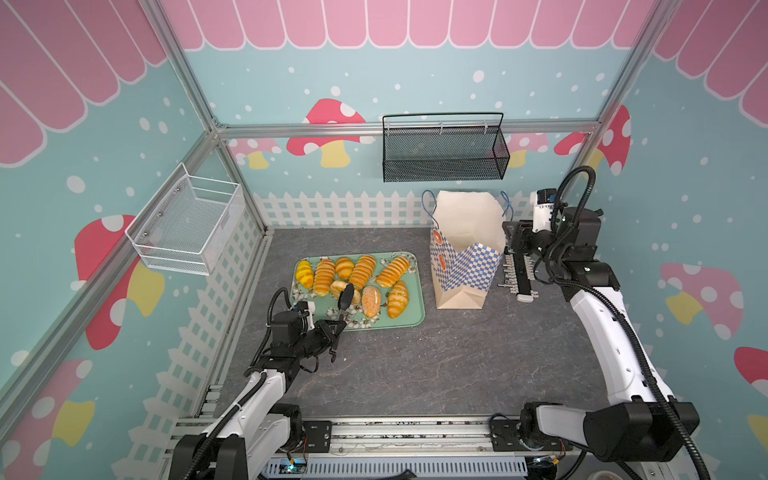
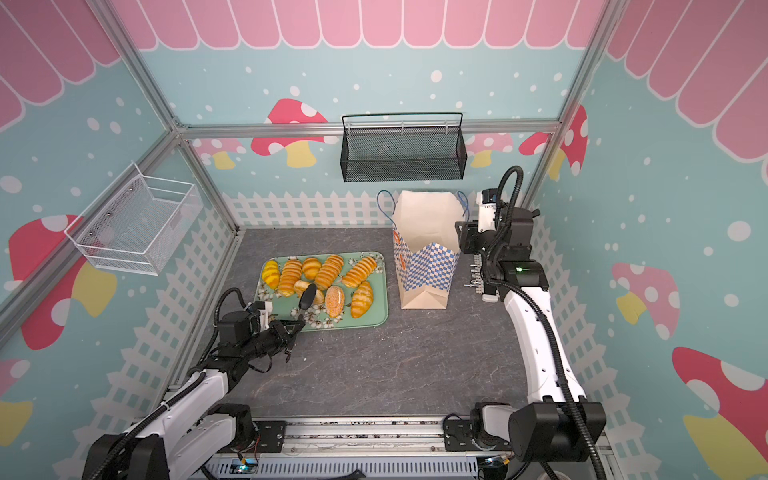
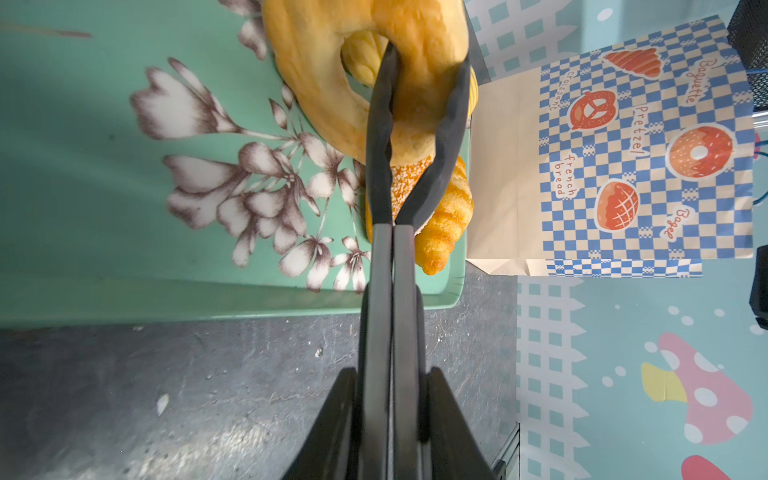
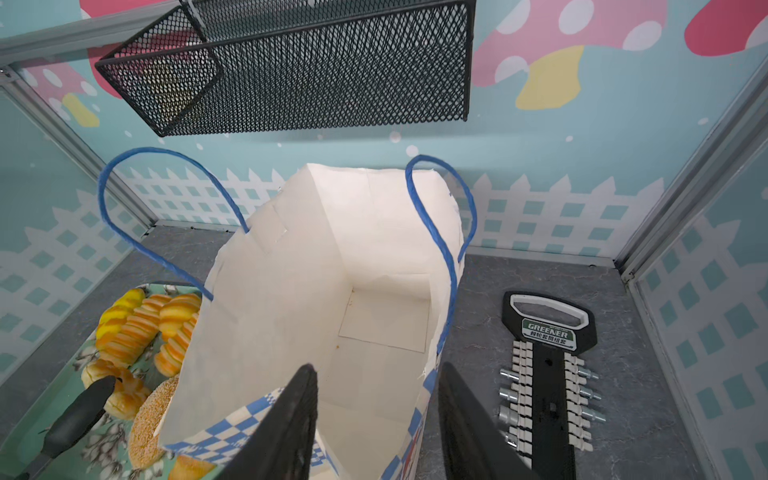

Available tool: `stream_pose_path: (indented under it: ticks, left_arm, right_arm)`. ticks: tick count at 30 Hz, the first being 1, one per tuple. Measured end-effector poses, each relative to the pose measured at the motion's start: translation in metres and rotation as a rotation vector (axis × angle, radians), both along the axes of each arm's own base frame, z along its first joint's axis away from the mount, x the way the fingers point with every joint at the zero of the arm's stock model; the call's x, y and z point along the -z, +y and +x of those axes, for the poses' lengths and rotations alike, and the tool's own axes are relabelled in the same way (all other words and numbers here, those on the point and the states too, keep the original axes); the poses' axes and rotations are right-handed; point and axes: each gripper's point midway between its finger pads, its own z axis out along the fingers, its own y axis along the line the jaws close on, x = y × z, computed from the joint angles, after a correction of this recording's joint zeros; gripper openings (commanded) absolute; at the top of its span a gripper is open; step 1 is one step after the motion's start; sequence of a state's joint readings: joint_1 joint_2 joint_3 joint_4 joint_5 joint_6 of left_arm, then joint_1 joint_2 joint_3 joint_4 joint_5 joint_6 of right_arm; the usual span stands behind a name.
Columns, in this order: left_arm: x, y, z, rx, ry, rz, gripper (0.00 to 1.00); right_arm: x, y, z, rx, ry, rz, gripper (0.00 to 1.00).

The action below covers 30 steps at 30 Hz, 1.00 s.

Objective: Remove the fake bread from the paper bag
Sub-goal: 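Carry the ring bread over the green tray and lower it with the left tongs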

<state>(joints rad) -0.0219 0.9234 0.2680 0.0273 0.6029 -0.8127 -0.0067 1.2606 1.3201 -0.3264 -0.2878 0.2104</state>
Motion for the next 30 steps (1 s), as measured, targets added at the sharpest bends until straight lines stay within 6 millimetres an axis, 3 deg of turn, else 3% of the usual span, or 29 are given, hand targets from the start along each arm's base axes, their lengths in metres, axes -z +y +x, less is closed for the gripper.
stream_pose_path:
  ticks: [7, 17, 30]
  left_arm:
    - [-0.001, 0.01, -0.018, -0.069, 0.041, 0.024, 0.28]
    - [0.011, 0.015, -0.037, -0.118, 0.157, 0.01, 0.41]
    - [0.017, 0.018, -0.045, -0.145, 0.309, 0.018, 0.37]
  right_arm:
    - [0.019, 0.003, -0.01, -0.017, 0.042, 0.007, 0.48]
    - [0.016, 0.005, -0.013, -0.026, 0.035, 0.01, 0.48]
    - [0.025, 0.007, -0.018, -0.041, 0.049, 0.016, 0.48]
